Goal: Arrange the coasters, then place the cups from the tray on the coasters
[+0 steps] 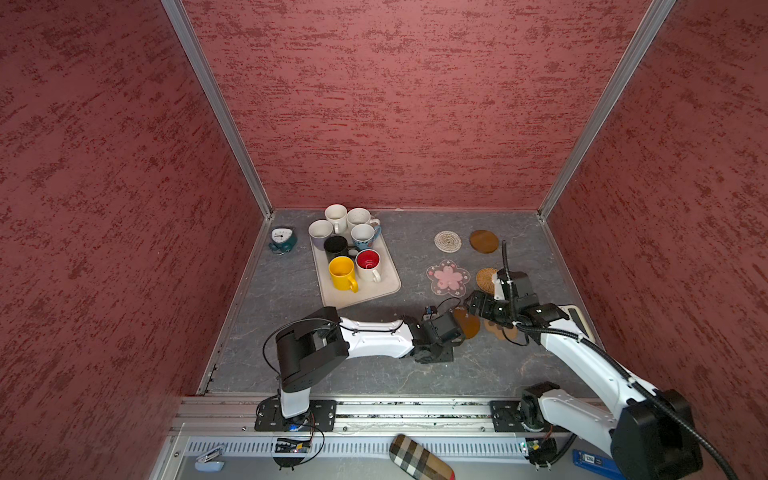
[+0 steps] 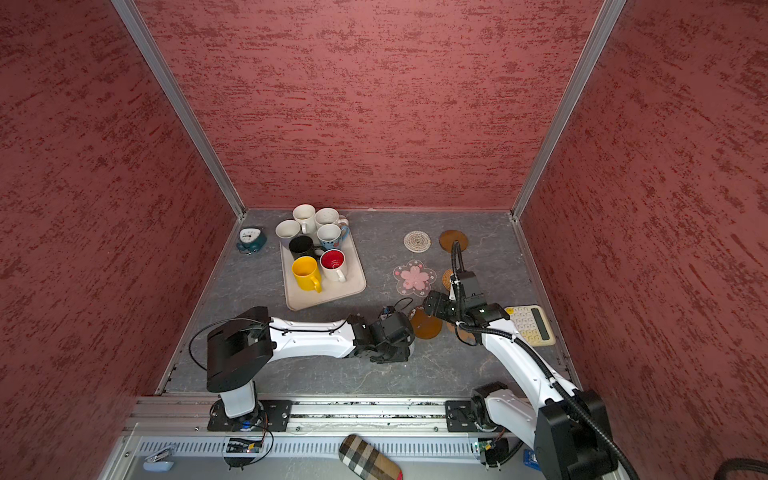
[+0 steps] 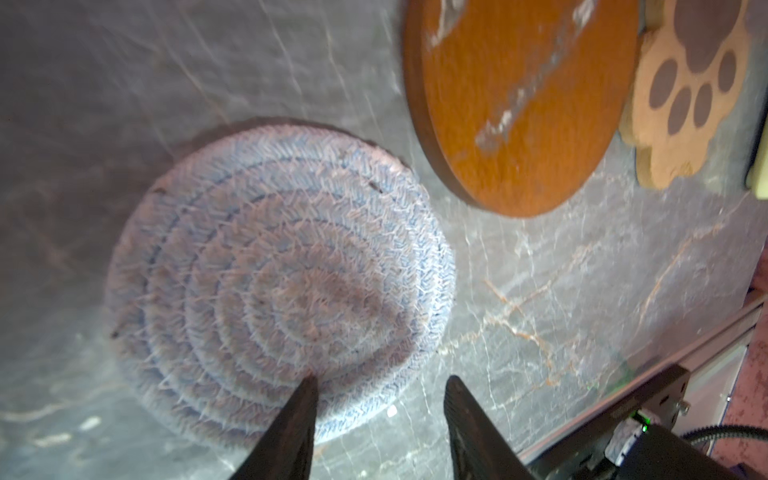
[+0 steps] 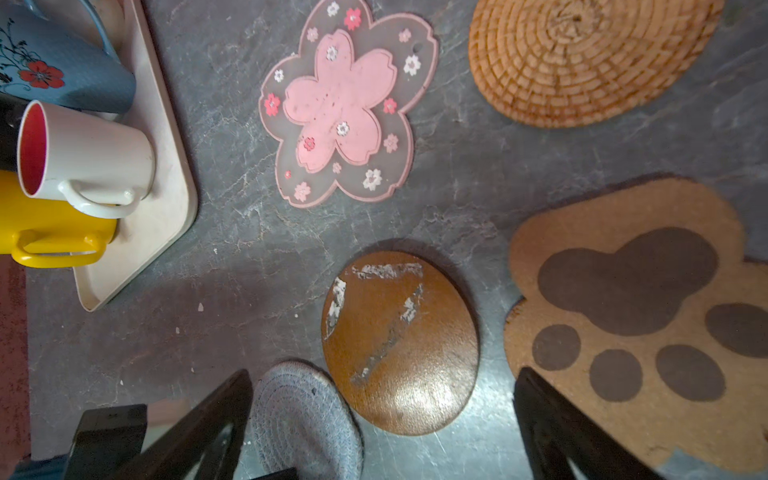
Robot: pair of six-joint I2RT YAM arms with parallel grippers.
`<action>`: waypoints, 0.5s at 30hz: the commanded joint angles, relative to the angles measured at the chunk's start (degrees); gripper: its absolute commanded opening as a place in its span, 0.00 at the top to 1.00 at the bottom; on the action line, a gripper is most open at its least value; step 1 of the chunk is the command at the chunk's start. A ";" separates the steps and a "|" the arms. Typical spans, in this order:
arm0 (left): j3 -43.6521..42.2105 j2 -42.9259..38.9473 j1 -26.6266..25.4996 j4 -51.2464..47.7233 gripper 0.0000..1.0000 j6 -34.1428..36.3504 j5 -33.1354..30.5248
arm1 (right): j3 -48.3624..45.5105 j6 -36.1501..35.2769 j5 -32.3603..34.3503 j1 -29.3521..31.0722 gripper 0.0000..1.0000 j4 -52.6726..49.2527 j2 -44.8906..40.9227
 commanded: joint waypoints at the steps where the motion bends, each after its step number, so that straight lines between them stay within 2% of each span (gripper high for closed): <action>1: 0.06 1.73 -1.10 -4.98 0.49 0.71 2.56 | -1.71 1.54 -1.80 -0.19 0.01 1.24 1.03; 15: 0.54 2.87 -1.12 -3.60 0.49 1.92 3.73 | -4.57 3.51 -9.78 -0.13 0.01 9.55 7.85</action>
